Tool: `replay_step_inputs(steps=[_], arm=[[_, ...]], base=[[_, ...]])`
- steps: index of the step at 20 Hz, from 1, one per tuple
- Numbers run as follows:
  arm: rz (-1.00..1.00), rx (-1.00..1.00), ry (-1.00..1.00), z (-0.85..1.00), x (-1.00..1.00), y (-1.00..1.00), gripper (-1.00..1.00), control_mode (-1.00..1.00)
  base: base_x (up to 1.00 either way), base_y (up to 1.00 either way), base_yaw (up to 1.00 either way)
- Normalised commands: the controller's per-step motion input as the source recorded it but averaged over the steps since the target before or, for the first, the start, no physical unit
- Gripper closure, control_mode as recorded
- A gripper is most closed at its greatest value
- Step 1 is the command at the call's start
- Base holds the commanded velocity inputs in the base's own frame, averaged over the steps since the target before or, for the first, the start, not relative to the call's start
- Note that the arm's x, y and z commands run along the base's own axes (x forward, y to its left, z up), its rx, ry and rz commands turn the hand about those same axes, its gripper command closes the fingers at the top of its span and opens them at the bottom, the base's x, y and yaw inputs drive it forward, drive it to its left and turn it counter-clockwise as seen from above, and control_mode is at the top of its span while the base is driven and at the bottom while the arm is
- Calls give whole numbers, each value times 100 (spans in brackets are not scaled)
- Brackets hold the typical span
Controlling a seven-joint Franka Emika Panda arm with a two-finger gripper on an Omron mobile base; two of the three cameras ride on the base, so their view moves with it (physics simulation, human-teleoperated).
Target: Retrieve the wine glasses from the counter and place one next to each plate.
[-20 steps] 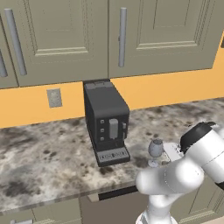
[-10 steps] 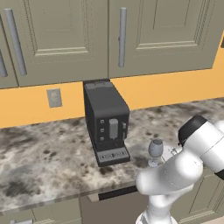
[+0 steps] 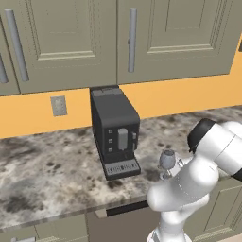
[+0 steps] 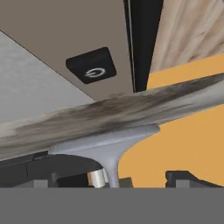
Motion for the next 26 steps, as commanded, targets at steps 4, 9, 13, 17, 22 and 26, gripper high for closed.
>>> replay_step_inputs(steps=[4, 9, 13, 17, 22, 26], arm=[[0, 1, 0, 0, 3, 3, 100, -100], [0, 3, -1, 0, 0, 0, 100, -100], [0, 4, -12, 16, -9, 0, 100, -100], [0, 0, -22, 74, -28, 0, 100, -100], [0, 0, -28, 98, -40, 0, 100, -100], [-1, -4, -15, 100, -25, 3, 100, -100]], base=[[0, 0, 0], [0, 0, 0], [0, 0, 0], [0, 0, 0], [0, 0, 0], [0, 0, 0]])
